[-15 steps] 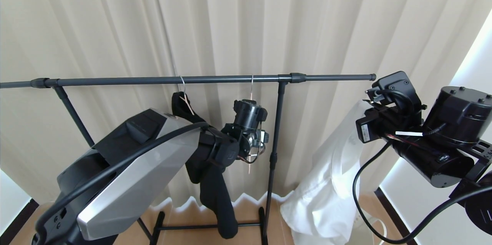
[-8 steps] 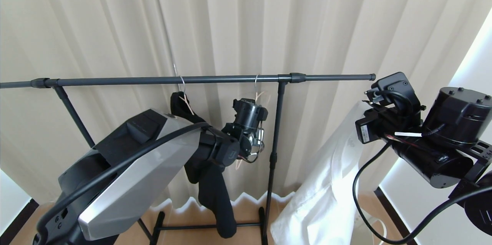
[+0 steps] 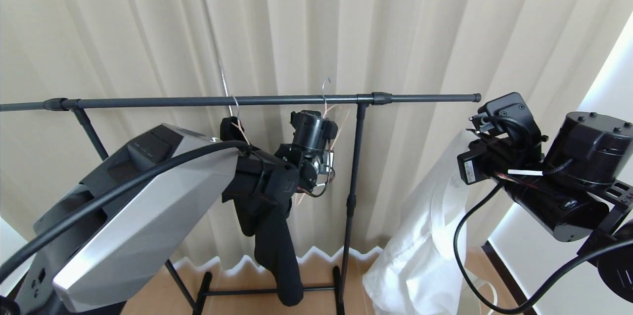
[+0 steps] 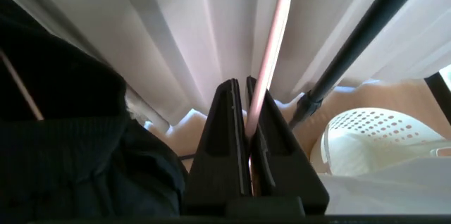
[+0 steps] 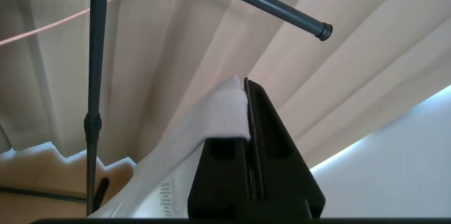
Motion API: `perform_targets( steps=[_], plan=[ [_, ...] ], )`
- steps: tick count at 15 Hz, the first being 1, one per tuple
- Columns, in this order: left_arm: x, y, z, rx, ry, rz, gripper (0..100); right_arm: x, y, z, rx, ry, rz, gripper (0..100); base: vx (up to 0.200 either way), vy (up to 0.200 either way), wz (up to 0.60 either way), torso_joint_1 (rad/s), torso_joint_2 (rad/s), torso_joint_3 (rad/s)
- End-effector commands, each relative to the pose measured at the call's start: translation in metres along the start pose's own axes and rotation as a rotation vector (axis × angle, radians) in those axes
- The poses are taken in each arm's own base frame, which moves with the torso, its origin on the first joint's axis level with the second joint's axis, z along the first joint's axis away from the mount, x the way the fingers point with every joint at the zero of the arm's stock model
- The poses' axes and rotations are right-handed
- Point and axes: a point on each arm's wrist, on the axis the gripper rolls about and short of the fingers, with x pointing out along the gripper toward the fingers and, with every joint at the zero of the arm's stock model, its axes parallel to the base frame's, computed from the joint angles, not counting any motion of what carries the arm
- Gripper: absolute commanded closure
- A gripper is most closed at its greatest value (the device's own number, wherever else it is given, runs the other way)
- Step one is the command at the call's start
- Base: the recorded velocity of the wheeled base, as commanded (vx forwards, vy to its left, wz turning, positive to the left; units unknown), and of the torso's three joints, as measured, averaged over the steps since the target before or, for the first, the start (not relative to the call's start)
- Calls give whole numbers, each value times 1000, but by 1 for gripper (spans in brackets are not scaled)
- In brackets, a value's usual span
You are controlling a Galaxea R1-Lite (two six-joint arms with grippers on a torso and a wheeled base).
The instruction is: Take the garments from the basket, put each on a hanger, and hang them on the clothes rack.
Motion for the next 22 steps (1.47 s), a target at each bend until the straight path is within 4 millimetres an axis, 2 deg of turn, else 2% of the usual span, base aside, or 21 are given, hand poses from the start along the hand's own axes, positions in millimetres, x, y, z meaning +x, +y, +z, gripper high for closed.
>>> perform_targets(
  steps=[1, 7, 12, 17, 22],
  plan=[
    [-16, 5, 8, 10, -4, -4, 100, 0, 0, 0, 0, -1, 0, 100, 0, 0, 0, 0, 0, 0],
    [-67, 19, 3, 64, 35, -26, 100, 0, 0, -1, -1, 2, 1, 100, 0, 0, 0, 0, 0, 0],
    [-98, 37, -7, 104, 21, -34, 100, 1, 5, -6, -12, 23, 13, 100, 0, 0, 0, 0, 0, 0],
    [-118, 50, -24, 136, 33, -39, 100, 0, 11, -7, -17, 25, 34, 100, 0, 0, 0, 0, 0, 0],
    [-151, 53, -40, 176, 57, -84, 100, 0, 12, -6, -16, 22, 36, 100, 0, 0, 0, 0, 0, 0]
  ],
)
